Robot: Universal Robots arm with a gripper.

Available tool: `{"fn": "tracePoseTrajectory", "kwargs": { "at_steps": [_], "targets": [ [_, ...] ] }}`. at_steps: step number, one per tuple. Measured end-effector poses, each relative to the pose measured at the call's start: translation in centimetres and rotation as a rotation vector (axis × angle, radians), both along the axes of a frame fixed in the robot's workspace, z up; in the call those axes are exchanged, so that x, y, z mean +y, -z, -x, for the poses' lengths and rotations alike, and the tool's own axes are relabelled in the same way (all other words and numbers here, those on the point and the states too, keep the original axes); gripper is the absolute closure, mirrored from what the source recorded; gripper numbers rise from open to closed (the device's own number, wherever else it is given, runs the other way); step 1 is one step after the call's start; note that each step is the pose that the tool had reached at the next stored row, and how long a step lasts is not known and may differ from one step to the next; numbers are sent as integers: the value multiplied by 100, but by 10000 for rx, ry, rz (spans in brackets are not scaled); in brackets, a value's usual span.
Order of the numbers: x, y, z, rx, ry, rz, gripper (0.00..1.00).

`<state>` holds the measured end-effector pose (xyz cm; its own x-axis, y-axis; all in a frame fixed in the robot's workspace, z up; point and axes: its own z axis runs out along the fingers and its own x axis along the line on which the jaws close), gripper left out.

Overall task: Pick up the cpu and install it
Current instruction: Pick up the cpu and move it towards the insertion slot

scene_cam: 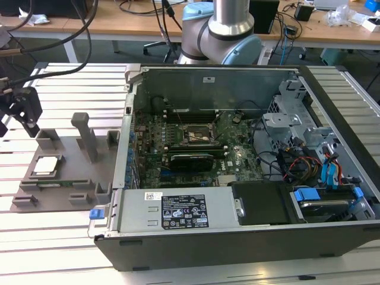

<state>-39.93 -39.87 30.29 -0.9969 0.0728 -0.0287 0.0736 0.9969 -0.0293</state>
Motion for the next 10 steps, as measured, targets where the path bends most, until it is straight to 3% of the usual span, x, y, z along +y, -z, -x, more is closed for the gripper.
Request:
{"fn": "tracePoseTrajectory", "kwargs": {
  "at_steps": [10],
  "targets": [
    [0, 49, 0, 1, 0, 1, 34]
  ]
}}
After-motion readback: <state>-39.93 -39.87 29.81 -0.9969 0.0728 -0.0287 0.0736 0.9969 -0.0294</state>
